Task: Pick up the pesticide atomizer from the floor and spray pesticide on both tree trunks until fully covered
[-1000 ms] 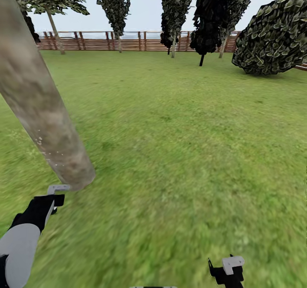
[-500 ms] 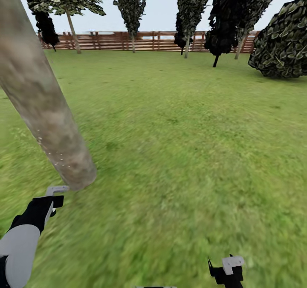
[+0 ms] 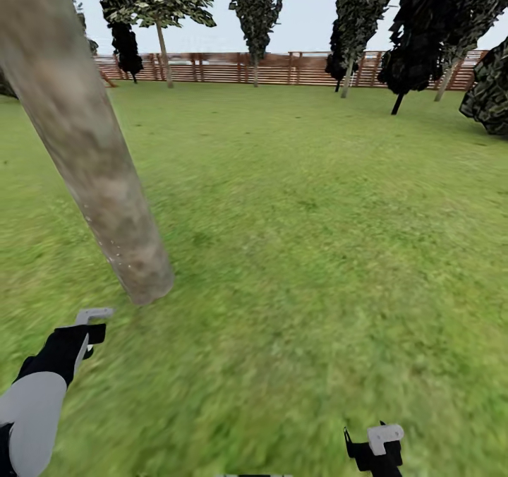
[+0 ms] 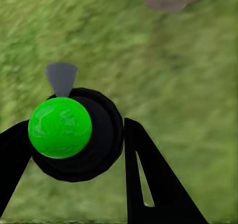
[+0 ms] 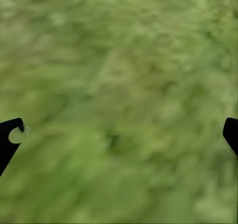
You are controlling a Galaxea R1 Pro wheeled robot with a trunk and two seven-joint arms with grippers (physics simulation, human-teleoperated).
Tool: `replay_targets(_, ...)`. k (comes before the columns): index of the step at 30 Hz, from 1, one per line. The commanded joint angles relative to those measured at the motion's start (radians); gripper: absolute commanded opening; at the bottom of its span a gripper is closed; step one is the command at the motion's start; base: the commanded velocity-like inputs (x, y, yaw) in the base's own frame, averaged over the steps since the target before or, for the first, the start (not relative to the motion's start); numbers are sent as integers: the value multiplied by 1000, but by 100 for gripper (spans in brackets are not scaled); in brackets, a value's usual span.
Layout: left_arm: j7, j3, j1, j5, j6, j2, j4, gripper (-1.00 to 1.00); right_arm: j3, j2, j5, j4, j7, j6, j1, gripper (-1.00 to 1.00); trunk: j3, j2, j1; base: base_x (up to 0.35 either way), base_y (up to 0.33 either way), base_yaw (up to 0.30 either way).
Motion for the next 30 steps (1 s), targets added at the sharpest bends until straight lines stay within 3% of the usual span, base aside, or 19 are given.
replay_targets(1,0,0,0,0,0,0,0,-100,0,0,0,0,0,0,0,100,0,0,0,0,-275,278)
replay_targets(12,0,0,0,-1,0,-2,1,-100,0,0,0,0,0,0,0,100,0,0,0,138,-233,77)
replay_targets(24,0,-1,0,-1,0,-8,1,-100,0,0,0,-1,0,0,0,100,0,0,0,198,-215,247)
replay_targets(30,0,0,1,-1,0,-13,1,-100,-1,-4,-2,-2,-3,-1,0,100,0,0,0,135,-247,41)
